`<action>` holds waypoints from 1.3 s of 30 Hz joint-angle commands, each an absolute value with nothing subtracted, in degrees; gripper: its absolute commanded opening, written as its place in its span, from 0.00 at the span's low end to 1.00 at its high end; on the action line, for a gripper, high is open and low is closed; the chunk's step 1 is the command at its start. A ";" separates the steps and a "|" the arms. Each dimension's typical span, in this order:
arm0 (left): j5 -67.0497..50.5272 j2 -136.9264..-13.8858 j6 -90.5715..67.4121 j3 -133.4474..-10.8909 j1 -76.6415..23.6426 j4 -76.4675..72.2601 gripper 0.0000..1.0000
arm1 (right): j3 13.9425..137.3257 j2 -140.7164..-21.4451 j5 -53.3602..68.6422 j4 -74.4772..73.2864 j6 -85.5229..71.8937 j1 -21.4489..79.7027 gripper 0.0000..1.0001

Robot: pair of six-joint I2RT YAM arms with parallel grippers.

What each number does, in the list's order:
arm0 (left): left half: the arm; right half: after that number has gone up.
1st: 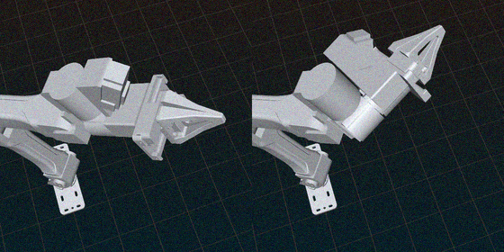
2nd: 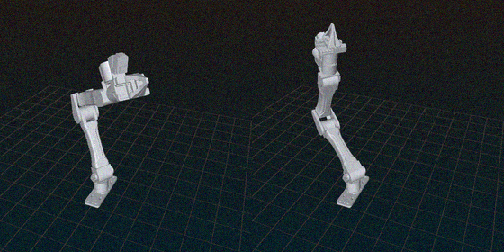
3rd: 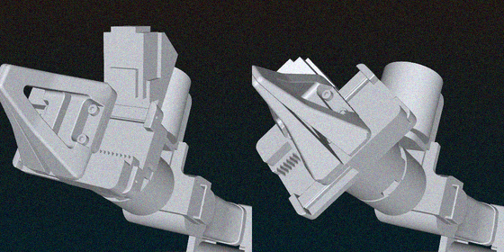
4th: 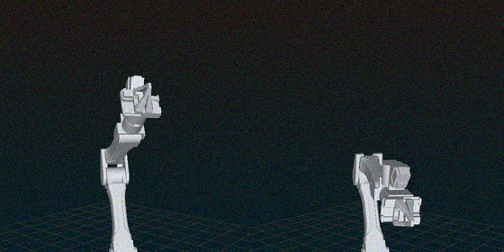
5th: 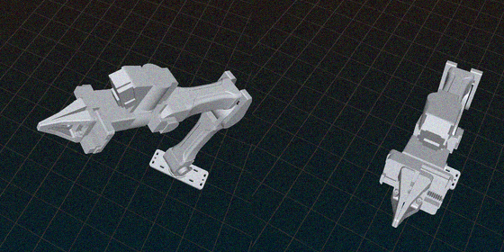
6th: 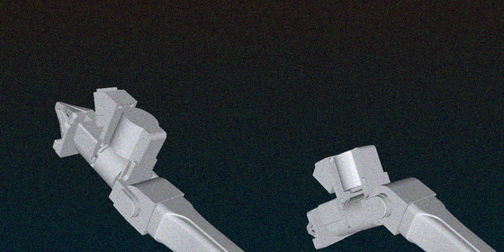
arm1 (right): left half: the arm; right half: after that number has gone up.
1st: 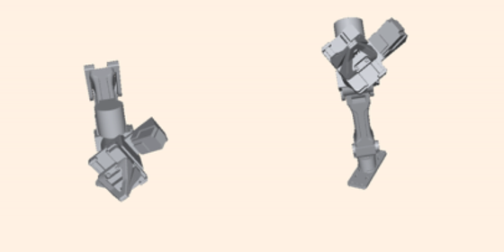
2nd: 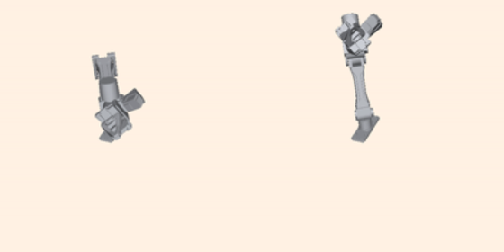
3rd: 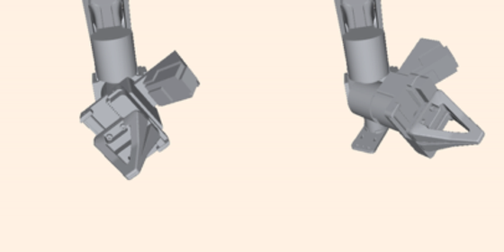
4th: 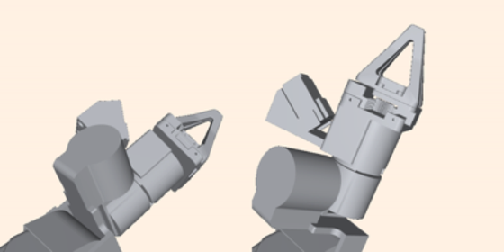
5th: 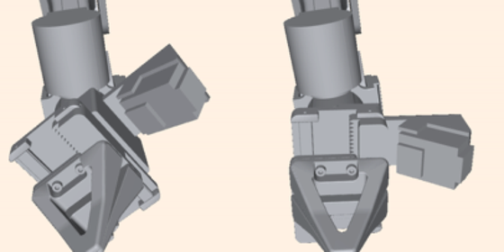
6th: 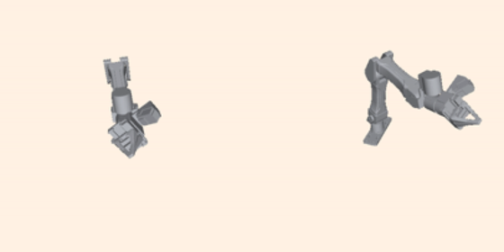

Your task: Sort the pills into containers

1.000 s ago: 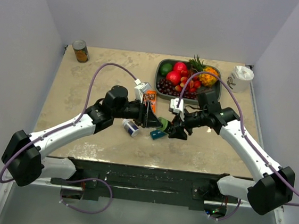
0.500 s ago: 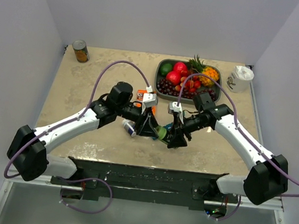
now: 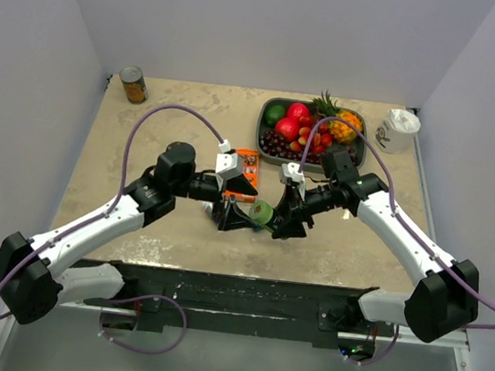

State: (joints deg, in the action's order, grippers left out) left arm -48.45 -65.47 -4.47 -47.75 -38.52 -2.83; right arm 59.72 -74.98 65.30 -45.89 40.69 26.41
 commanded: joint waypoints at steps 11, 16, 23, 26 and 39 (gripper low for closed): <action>-22.54 -46.24 -24.85 -37.80 -37.18 -10.55 0.99 | 59.59 -69.44 53.38 -42.54 43.15 26.72 0.03; -22.06 -48.06 -42.77 -36.12 -35.86 -13.27 0.99 | 59.85 -66.63 41.07 -39.12 41.84 26.81 0.04; -18.73 -56.68 -61.52 -41.30 -38.05 -12.21 0.99 | 59.59 -64.34 28.13 -35.51 41.66 26.81 0.04; -16.88 -59.93 -63.10 -44.29 -40.25 -10.64 0.99 | 59.42 -64.16 27.07 -35.16 41.75 26.81 0.04; -13.45 -64.95 -60.38 -47.90 -43.33 -5.71 0.99 | 58.36 -63.72 28.39 -34.72 41.31 26.89 0.04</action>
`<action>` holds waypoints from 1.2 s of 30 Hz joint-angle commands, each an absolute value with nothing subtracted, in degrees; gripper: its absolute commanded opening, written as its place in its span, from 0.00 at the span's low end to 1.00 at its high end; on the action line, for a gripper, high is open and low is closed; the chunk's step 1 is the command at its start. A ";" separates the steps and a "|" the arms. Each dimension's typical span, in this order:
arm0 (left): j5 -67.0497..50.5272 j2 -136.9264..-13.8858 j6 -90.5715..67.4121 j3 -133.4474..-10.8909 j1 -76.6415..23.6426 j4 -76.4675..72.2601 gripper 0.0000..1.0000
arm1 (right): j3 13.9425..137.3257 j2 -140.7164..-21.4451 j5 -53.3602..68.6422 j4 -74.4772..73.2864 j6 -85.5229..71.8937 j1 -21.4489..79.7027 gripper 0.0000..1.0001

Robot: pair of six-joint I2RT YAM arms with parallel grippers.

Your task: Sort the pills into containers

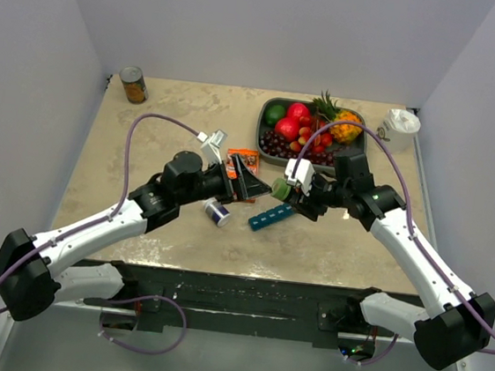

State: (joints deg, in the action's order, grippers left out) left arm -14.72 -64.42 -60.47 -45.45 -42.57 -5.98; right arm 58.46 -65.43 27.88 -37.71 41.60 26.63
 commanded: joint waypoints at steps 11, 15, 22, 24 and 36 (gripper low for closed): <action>-12.31 -68.64 -58.01 -51.06 -45.26 -4.40 0.99 | 58.54 -64.07 29.27 -35.16 41.22 27.07 0.04; -12.22 -70.83 -57.48 -52.38 -45.88 -4.31 0.99 | 58.62 -63.98 29.44 -35.16 41.13 27.25 0.04; -12.57 -73.74 -56.69 -54.31 -46.67 -4.31 0.99 | 58.45 -63.90 29.62 -35.33 41.04 27.33 0.04; -12.48 -74.35 -56.34 -54.67 -46.93 -4.04 0.99 | 58.54 -63.72 29.79 -35.25 40.96 27.25 0.04; -13.18 -76.81 -55.02 -55.63 -47.11 -5.19 0.80 | 58.18 -63.46 31.02 -35.51 40.43 27.25 0.04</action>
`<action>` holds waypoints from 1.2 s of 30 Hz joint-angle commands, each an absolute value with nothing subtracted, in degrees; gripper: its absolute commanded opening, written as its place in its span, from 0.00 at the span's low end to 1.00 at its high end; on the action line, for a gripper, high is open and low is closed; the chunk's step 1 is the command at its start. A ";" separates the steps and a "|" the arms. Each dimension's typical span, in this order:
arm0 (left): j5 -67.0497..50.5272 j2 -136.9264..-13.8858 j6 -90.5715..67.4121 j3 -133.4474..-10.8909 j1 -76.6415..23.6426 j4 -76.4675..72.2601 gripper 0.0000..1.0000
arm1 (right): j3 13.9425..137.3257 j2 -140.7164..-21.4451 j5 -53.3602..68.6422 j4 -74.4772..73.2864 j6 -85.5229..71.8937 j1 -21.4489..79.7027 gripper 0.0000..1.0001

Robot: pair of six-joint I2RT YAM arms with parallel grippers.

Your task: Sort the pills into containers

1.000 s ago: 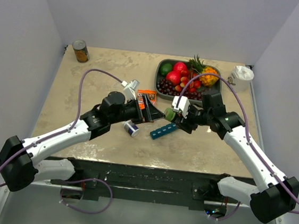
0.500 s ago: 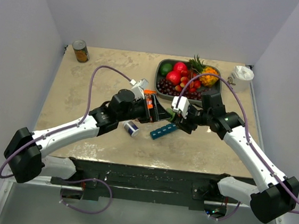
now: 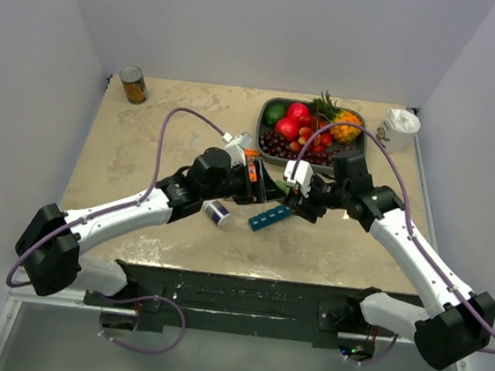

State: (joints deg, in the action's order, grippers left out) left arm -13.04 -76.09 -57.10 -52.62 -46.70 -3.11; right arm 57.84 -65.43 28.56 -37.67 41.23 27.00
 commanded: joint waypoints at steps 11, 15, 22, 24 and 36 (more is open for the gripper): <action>-16.34 -78.66 -54.14 -56.07 -47.02 -7.03 0.52 | 58.01 -63.37 32.60 -35.77 40.08 27.33 0.04; -18.98 -78.66 -52.56 -55.64 -47.02 -8.17 0.30 | 58.01 -63.54 34.44 -35.95 39.55 27.25 0.04; -35.28 -78.92 -39.85 -52.13 -45.71 -11.69 0.11 | 59.59 -65.30 45.34 -39.89 39.02 27.25 0.02; -39.44 -79.63 -35.62 -51.94 -45.00 -10.03 0.09 | 60.29 -65.65 49.54 -41.13 39.11 27.25 0.02; -43.86 -79.81 -3.08 -58.80 -42.90 11.95 0.14 | 60.91 -71.37 65.57 -48.25 40.78 26.72 0.01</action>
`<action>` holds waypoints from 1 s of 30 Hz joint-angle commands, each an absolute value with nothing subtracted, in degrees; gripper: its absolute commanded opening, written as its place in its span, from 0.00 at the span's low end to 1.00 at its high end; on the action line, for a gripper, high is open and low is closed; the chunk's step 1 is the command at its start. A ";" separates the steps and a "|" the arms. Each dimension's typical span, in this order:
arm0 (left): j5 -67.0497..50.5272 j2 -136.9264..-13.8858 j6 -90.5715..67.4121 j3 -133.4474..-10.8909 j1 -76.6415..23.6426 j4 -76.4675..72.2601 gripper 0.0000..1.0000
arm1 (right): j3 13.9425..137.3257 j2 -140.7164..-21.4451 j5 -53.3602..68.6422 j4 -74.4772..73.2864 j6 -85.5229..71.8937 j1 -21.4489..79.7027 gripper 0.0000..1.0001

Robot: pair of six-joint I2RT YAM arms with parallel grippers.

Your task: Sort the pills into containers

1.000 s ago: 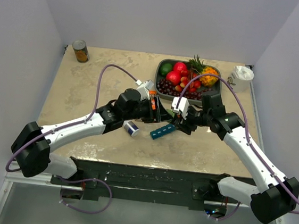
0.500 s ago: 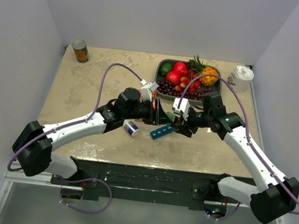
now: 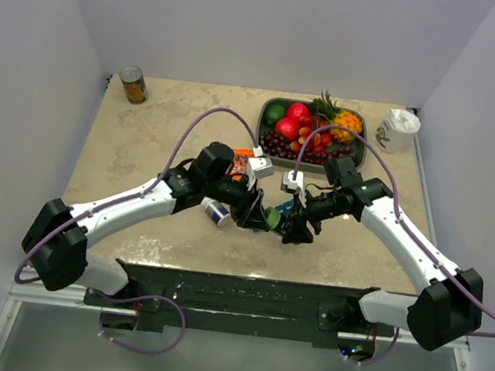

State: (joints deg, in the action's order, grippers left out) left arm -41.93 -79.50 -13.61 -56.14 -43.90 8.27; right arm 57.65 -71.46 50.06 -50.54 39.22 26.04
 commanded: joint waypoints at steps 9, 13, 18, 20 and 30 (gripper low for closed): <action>-41.57 -72.08 -13.44 -53.71 -37.62 2.64 0.84 | 59.50 -71.19 61.61 -45.00 39.46 26.72 0.01; -42.36 -67.43 -15.90 -51.68 -37.35 0.97 0.99 | 59.68 -71.28 60.65 -44.65 39.46 26.81 0.01; -43.07 -63.11 -17.57 -49.14 -37.27 0.88 0.99 | 60.12 -71.46 59.33 -45.88 41.39 26.72 0.02; -42.45 -60.83 -18.19 -48.08 -37.26 0.88 0.99 | 60.29 -71.46 58.80 -46.14 41.75 26.81 0.02; -35.32 -61.86 -45.13 -39.47 -36.74 -16.06 0.99 | 61.08 -69.17 50.89 -44.21 42.72 26.81 0.02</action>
